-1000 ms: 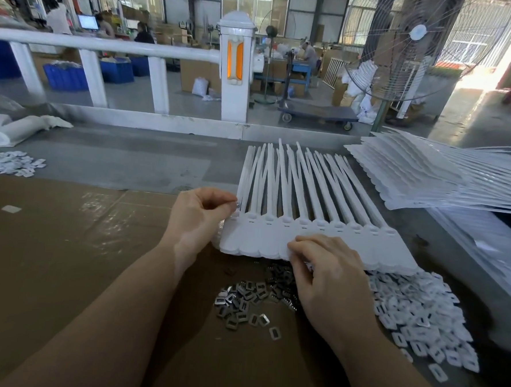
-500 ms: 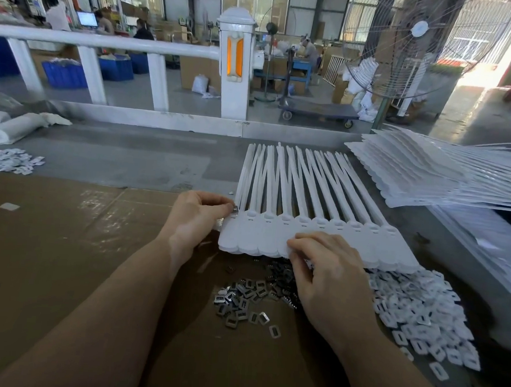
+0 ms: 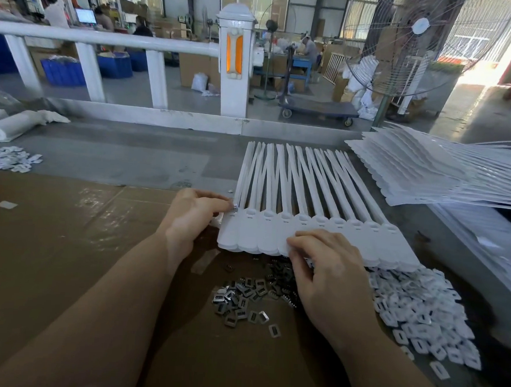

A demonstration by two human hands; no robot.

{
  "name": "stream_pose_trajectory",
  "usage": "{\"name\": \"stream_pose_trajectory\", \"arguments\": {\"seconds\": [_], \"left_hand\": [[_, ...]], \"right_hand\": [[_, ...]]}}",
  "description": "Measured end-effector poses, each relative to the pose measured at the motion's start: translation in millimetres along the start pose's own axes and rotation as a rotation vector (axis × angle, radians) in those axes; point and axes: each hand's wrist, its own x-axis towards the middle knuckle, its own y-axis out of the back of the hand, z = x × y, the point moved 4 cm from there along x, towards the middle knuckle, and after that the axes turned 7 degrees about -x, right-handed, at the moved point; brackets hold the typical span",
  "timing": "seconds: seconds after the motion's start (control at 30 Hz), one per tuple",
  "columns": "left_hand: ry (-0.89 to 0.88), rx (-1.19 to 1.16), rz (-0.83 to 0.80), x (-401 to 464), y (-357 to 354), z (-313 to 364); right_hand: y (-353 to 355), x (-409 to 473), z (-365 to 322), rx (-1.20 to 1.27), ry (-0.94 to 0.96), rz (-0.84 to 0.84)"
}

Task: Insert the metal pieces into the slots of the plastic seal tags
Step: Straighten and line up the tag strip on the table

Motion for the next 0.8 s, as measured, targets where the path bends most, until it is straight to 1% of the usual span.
{"name": "stream_pose_trajectory", "arguments": {"seconds": [0.43,0.6,0.63,0.7,0.73,0.8], "left_hand": [[0.04,0.068,0.003,0.5,-0.7,3.2],[0.021,-0.004,0.002,-2.8,1.0,4.7],[-0.02,-0.009,0.019,-4.6,1.8,5.7],[-0.175,0.042,0.034,-10.8,3.5,12.6],[-0.264,0.077,-0.004,-15.2,2.9,17.6],[-0.432,0.177,-0.17,-26.6,-2.2,29.0]], "right_hand": [[-0.2,1.1,0.2,0.011,-0.013,-0.013],[0.0,1.5,0.8,0.019,-0.02,-0.03],[0.1,1.3,1.0,0.019,-0.022,-0.032],[0.2,1.2,1.0,0.025,-0.028,-0.035],[0.3,1.3,1.1,0.029,-0.031,-0.036],[0.5,1.4,1.0,0.035,-0.034,-0.041]]}}
